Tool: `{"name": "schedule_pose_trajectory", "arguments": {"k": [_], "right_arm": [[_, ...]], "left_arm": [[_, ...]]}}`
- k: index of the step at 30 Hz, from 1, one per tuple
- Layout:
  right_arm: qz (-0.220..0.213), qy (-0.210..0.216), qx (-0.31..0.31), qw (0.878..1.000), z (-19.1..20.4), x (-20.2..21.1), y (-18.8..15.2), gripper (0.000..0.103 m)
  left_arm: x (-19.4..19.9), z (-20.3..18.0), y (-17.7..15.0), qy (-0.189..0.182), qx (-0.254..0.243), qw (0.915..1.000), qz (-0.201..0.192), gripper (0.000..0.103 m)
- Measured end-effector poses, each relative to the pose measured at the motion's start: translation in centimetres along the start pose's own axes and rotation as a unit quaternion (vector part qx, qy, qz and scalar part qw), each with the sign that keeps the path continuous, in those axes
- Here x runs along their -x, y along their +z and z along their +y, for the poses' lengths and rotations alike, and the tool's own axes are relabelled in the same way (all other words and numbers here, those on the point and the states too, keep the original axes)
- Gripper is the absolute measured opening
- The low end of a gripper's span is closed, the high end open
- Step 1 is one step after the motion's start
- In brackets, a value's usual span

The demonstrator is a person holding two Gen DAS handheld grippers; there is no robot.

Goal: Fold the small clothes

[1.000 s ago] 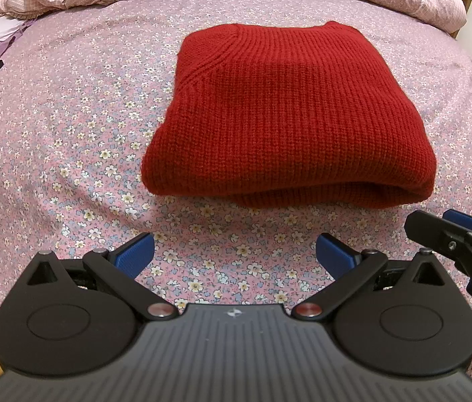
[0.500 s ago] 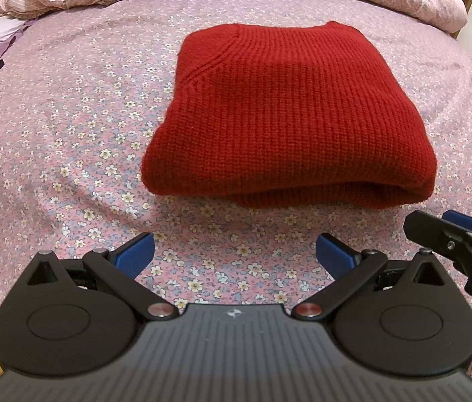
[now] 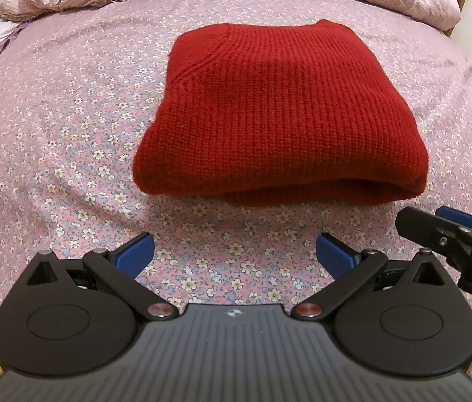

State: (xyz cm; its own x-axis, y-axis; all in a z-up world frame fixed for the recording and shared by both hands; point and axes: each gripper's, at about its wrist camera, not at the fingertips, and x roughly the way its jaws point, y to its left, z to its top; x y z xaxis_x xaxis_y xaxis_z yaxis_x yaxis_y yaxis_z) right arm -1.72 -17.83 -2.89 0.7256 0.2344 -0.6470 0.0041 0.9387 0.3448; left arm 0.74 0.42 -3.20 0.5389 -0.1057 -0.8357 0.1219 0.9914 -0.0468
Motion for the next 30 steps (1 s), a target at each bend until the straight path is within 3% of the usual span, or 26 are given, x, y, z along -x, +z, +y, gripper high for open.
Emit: {"name": "schedule_pose_trajectory", "arguments": {"k": [30], "right_arm": [[0.0, 0.0, 0.0, 1.0, 0.09, 0.03, -0.03, 0.072]], "left_arm": [[-0.05, -0.21, 0.04, 0.0, -0.006, 1.0, 0.002, 0.103]]}}
